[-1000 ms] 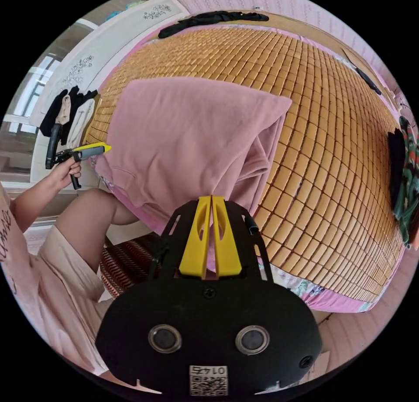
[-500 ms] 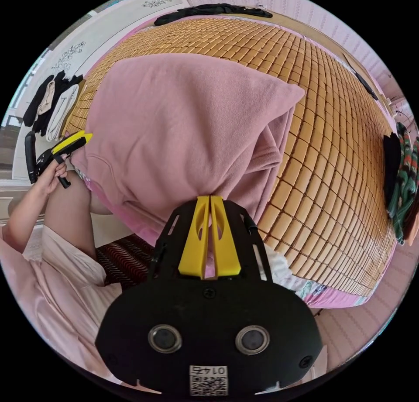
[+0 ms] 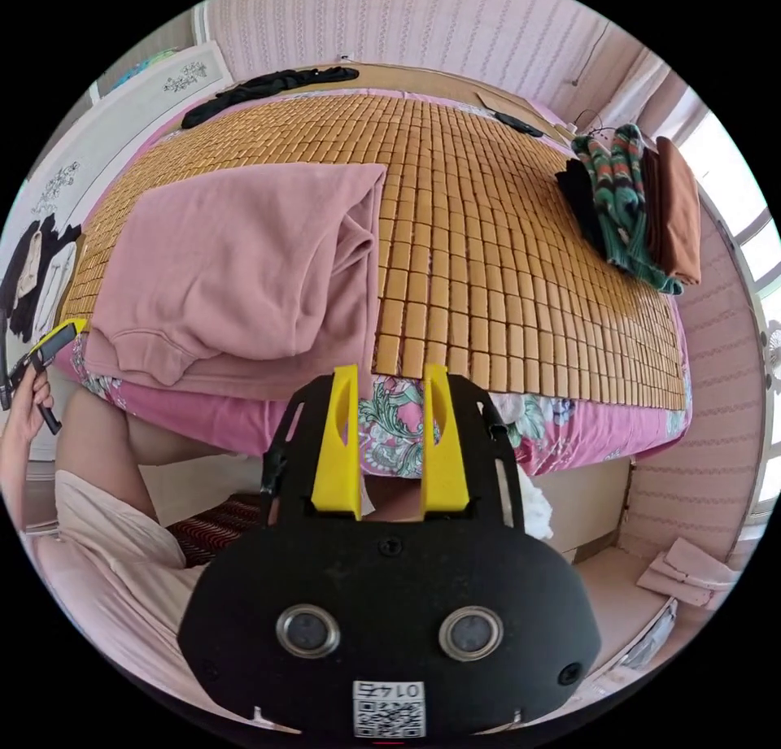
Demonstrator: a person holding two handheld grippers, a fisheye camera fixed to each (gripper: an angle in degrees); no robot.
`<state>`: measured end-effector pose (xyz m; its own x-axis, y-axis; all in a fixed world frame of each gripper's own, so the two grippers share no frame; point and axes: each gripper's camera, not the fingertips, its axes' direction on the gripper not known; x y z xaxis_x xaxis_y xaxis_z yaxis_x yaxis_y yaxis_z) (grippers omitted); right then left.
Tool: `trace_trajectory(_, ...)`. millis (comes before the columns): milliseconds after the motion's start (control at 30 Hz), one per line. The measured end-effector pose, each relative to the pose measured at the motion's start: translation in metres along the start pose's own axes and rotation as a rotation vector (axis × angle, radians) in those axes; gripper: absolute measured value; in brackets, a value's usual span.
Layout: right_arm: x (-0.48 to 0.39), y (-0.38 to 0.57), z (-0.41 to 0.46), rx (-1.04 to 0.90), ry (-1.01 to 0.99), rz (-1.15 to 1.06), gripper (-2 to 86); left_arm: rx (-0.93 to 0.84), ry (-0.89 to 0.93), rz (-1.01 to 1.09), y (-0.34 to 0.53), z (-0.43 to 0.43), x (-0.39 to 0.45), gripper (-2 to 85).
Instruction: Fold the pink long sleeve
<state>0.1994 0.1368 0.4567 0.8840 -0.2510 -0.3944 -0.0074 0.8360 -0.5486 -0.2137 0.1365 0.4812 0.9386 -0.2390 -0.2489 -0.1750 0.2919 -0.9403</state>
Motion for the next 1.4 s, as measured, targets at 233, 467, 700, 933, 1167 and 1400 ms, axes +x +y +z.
trace_trajectory(233,0.007,-0.021,0.03,-0.166,-0.239,0.128,0.6,-0.227,0.006,-0.004,-0.011,0.046,0.0,5.0)
trace_trajectory(467,0.042,-0.005,0.006,-0.098,-0.438,0.136,-0.8,-0.126,0.162,0.008,0.015,0.019,-0.017,-0.1)
trace_trajectory(700,0.037,0.002,0.013,-0.246,-0.367,0.051,-0.8,-0.101,-0.008,0.081,0.052,-0.008,-0.028,1.7)
trace_trajectory(933,-0.084,-0.069,-0.021,-0.112,-0.211,-0.386,-0.4,0.026,0.054,0.36,0.052,-0.021,0.042,3.4)
trace_trajectory(1167,-0.241,-0.174,-0.004,-0.142,-0.118,-0.744,-0.4,-0.174,0.219,0.682,0.033,0.054,0.155,-0.9)
trace_trajectory(1400,-0.28,-0.233,0.043,-0.313,-0.027,-0.699,-0.7,-0.25,0.049,0.726,0.021,0.1,0.169,-1.0)
